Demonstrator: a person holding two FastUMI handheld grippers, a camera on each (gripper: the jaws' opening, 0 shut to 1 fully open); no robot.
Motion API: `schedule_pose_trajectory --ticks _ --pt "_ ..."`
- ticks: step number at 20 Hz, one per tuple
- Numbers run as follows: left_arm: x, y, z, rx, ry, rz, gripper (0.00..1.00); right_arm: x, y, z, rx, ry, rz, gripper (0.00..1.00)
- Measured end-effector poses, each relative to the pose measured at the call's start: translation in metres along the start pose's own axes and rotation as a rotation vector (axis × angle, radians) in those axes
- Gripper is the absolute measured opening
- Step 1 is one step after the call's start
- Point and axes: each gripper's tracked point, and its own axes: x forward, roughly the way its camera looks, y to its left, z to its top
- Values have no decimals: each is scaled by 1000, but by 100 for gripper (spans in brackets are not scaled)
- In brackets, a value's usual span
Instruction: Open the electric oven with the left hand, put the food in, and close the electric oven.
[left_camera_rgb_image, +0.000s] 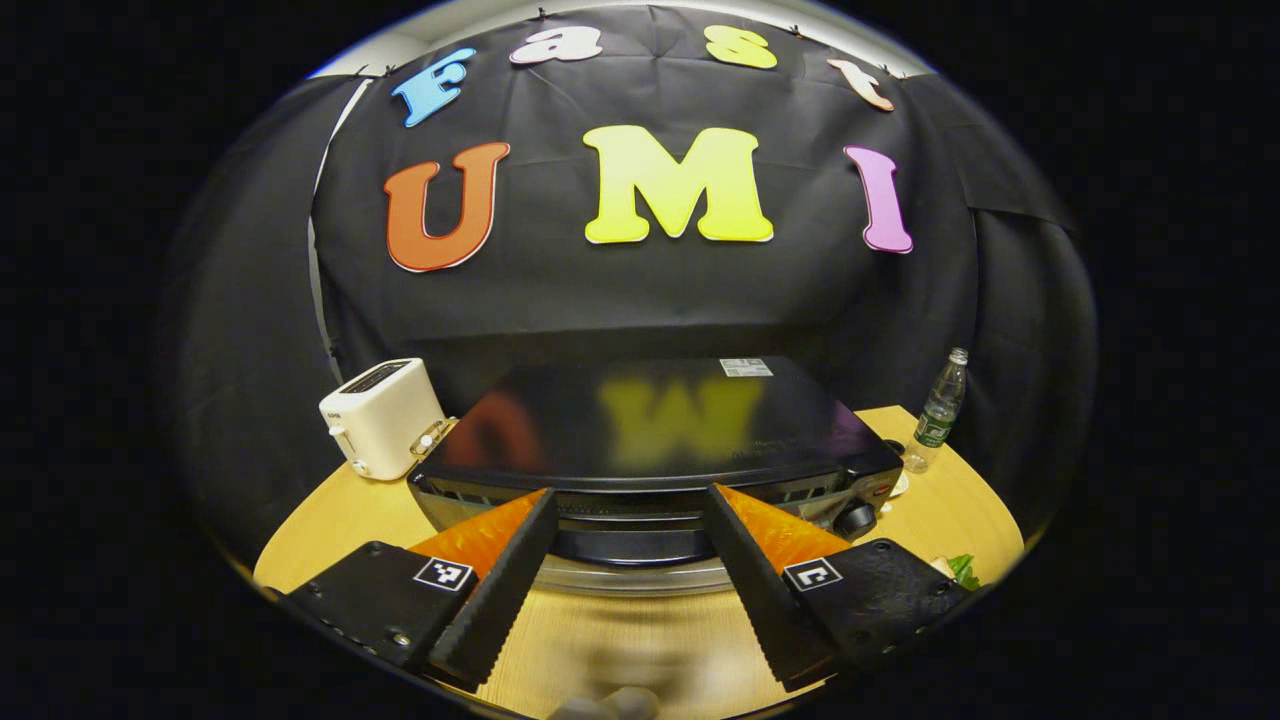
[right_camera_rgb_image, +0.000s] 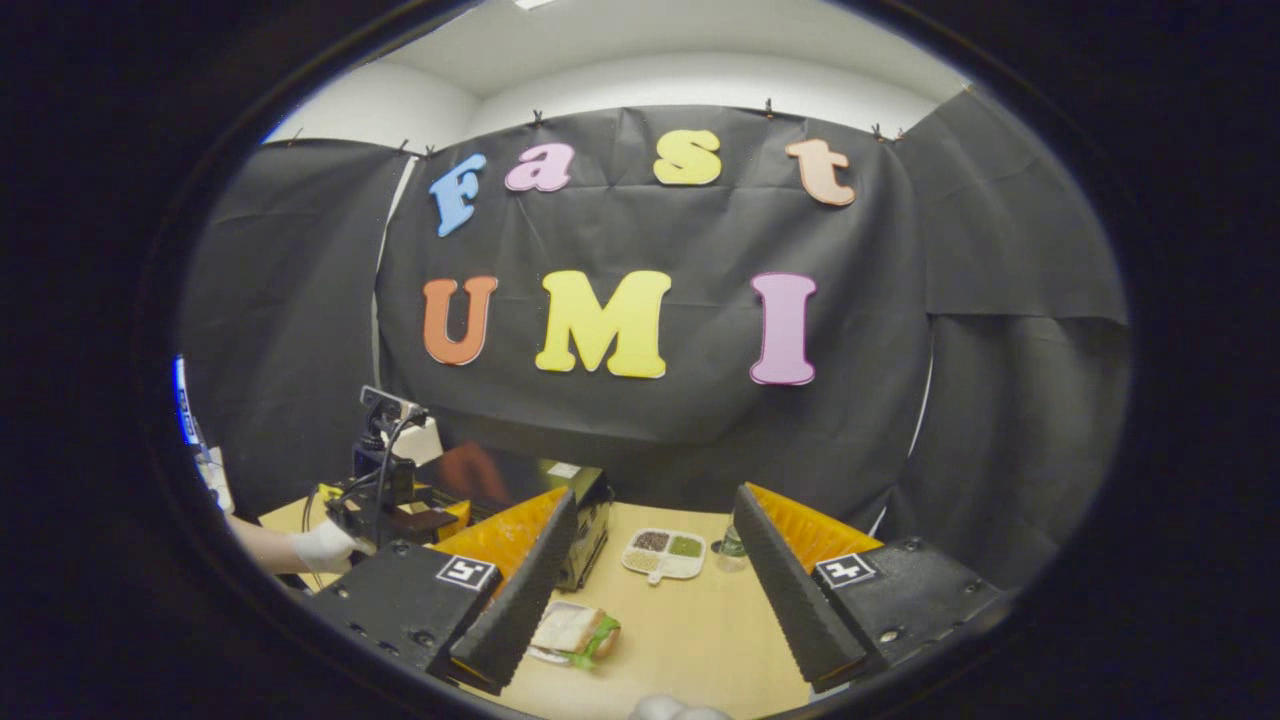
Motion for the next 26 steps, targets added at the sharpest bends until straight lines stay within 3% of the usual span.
schedule_pose_trajectory --ticks 14,26 --pt "-72 -4 -94 -10 121 -39 97 -44 38 -19 -33 25 12 91" --pt "-79 -10 -185 -75 278 -40 96 -60 39 -59 -59 109 -12 91"
